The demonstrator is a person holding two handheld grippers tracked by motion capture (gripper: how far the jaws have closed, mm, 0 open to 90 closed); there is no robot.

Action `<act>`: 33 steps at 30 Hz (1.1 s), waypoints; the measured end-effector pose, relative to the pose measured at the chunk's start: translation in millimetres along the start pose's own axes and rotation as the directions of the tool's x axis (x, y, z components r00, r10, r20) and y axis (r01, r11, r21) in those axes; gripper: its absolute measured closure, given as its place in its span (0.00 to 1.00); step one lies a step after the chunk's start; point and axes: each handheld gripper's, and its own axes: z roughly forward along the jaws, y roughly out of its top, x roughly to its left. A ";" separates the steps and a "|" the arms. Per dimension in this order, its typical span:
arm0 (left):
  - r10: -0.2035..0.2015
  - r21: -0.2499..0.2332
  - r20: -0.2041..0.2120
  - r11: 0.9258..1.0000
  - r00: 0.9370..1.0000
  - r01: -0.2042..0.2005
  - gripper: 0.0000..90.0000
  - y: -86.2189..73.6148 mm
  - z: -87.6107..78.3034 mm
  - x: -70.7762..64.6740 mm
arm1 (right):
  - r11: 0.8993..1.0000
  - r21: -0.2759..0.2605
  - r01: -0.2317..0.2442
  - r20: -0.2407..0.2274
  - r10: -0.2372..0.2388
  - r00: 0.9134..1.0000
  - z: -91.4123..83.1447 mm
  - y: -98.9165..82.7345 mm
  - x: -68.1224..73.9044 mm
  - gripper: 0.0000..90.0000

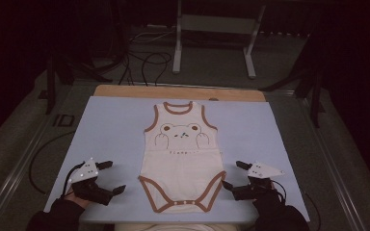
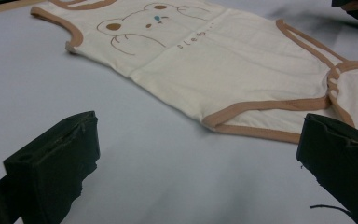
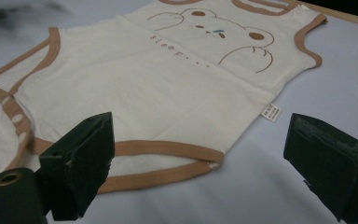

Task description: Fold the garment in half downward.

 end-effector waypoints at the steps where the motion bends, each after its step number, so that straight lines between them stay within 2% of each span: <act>1: 0.008 0.003 0.003 1.000 1.000 -0.008 0.00 1.1 0.5 -1.3 | 1.000 -0.002 0.003 0.001 -0.003 1.000 0.1 0.2 0.1 0.10; 6: 0.019 0.009 0.001 1.000 1.000 -0.019 0.00 3.7 2.1 -3.4 | 1.000 -0.001 0.003 0.001 -0.003 1.000 -0.2 2.6 0.3 0.10; 16: 0.012 0.005 0.033 1.000 0.999 -0.012 0.00 12.9 2.8 -4.5 | 1.000 -0.023 -0.014 0.005 0.014 1.000 -5.3 15.6 4.5 0.10; 19: 0.001 -0.004 0.051 1.000 0.999 -0.001 0.00 19.2 1.9 -3.1 | 1.000 -0.014 -0.003 0.025 0.003 1.000 -4.4 27.5 6.1 0.10; 22: -0.001 -0.006 0.057 1.000 0.998 0.002 0.00 22.9 1.4 -1.5 | 1.000 -0.017 0.010 0.021 -0.009 1.000 -4.9 34.0 6.0 0.10; 25: -0.001 -0.004 0.062 1.000 0.998 0.002 0.00 31.8 2.2 2.2 | 0.999 -0.028 0.031 0.029 -0.030 0.999 -5.2 47.7 2.0 0.10; 27: 0.011 -0.003 0.061 1.000 0.998 -0.011 0.00 37.3 2.4 3.5 | 0.999 -0.041 0.033 0.024 -0.032 0.999 -5.9 54.0 -1.3 0.10; 31: 0.011 -0.010 0.062 1.000 0.998 -0.011 0.00 48.1 1.8 6.5 | 0.998 -0.050 0.025 0.036 -0.023 0.999 -6.5 66.0 -6.2 0.10; 33: 0.014 -0.013 0.063 1.000 0.998 -0.013 0.00 53.2 1.1 8.1 | 0.998 -0.044 0.041 0.048 -0.039 0.998 -6.6 71.4 -8.5 0.10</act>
